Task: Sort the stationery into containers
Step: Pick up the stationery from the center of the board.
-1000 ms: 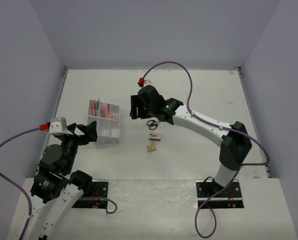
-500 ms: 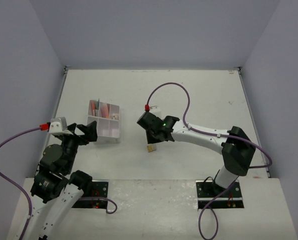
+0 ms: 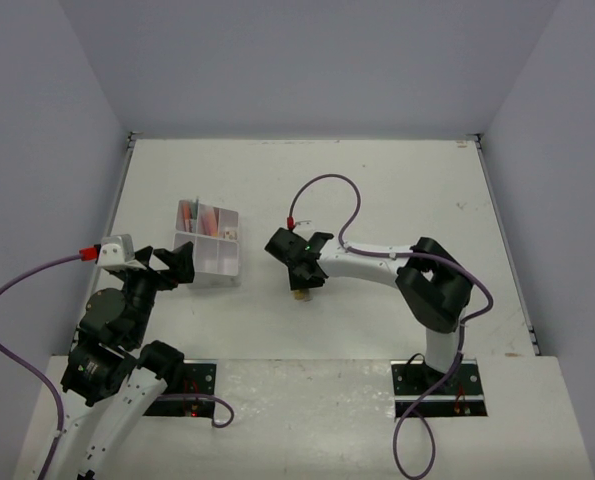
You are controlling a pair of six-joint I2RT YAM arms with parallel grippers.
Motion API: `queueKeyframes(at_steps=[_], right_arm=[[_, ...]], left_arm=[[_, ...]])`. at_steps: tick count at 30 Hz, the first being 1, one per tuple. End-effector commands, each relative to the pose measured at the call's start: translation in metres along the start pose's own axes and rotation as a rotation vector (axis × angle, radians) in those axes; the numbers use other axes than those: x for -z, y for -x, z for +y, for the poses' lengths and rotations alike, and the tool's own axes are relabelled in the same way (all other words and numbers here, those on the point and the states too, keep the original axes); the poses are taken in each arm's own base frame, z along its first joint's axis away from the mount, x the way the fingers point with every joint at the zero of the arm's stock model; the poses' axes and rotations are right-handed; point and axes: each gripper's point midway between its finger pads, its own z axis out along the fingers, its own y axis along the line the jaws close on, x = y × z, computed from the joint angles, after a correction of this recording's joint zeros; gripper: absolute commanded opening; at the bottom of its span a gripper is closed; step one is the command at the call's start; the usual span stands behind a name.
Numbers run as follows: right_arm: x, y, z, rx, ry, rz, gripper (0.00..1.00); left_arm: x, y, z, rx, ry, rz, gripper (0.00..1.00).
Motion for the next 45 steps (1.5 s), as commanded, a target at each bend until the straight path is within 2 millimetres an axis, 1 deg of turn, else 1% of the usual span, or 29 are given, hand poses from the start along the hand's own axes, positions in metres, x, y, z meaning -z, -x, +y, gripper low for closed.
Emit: queueKeyframes(at_steps=[1,5,8,12,16,18,21,24,25,27,28,29,30,31,32,33,34,36,38,39,40,42,44,45], right_arm=[[-0.007,0.017,0.009,-0.046,0.024,-0.028,0.36],[-0.007,0.018,0.009,-0.048,0.028,-0.03,0.39],[-0.01,0.02,0.008,-0.047,0.026,-0.027,0.39],[-0.013,0.015,0.008,-0.046,0.037,-0.008,0.31],[-0.012,0.01,0.007,-0.057,0.054,-0.005,0.23],[-0.008,0.011,0.006,-0.057,0.055,-0.011,0.2],[0.004,0.015,0.004,-0.055,0.043,-0.035,0.18],[0.032,0.027,0.002,-0.07,0.062,-0.093,0.17],[0.041,0.029,0.0,-0.077,0.07,-0.109,0.17],[0.069,0.041,-0.002,-0.103,0.127,-0.166,0.17],[0.079,0.045,-0.002,-0.112,0.156,-0.187,0.17],[0.088,0.048,-0.001,-0.12,0.189,-0.207,0.17],[0.101,0.054,-0.001,-0.133,0.221,-0.239,0.17],[0.118,0.063,-0.002,-0.151,0.258,-0.279,0.17],[0.128,0.068,-0.004,-0.163,0.272,-0.304,0.17],[0.137,0.074,-0.004,-0.177,0.287,-0.327,0.17],[0.15,0.083,-0.007,-0.201,0.301,-0.364,0.17],[0.166,0.093,-0.012,-0.251,0.31,-0.41,0.17],[0.185,0.102,-0.02,-0.309,0.332,-0.457,0.17],[0.187,0.103,-0.022,-0.316,0.328,-0.466,0.17],[0.191,0.105,-0.025,-0.337,0.336,-0.476,0.17],[0.204,0.109,-0.026,-0.361,0.375,-0.503,0.17],[0.208,0.111,-0.026,-0.372,0.379,-0.505,0.17],[0.208,0.111,-0.026,-0.378,0.377,-0.504,0.17]], left_arm=[[0.0,0.003,-0.004,0.001,-0.015,-0.001,1.0],[0.0,0.003,-0.004,0.0,-0.015,0.001,1.0],[0.0,0.003,-0.003,0.001,-0.014,-0.001,1.0],[0.001,0.003,-0.004,0.001,-0.016,-0.002,1.0],[0.0,0.002,-0.004,0.0,-0.015,0.002,1.0],[0.0,0.003,-0.004,0.0,-0.015,0.002,1.0],[0.0,0.002,-0.004,-0.001,-0.015,0.004,1.0],[0.001,0.005,-0.009,-0.004,-0.042,0.0,1.0],[0.002,0.006,-0.016,-0.01,-0.085,0.0,1.0],[0.002,0.007,-0.031,-0.015,-0.163,0.005,1.0],[0.002,0.006,-0.04,-0.004,-0.204,0.019,1.0],[0.001,0.003,-0.052,0.026,-0.251,0.05,1.0],[-0.001,0.002,-0.061,0.049,-0.29,0.066,1.0],[-0.006,0.0,-0.074,0.07,-0.344,0.082,1.0],[-0.004,-0.017,-0.093,0.11,-0.445,0.149,1.0],[-0.006,-0.025,-0.104,0.148,-0.498,0.178,1.0],[-0.006,-0.038,-0.125,0.203,-0.608,0.224,1.0],[-0.007,-0.048,-0.144,0.288,-0.704,0.265,1.0],[-0.008,-0.053,-0.156,0.328,-0.751,0.268,1.0],[-0.011,-0.05,-0.156,0.338,-0.738,0.247,1.0],[-0.006,-0.051,-0.164,0.345,-0.764,0.249,1.0],[-0.004,-0.047,-0.184,0.353,-0.798,0.214,1.0],[0.002,-0.06,-0.204,0.321,-0.831,0.259,0.98],[0.002,-0.06,-0.209,0.304,-0.832,0.256,0.98]])
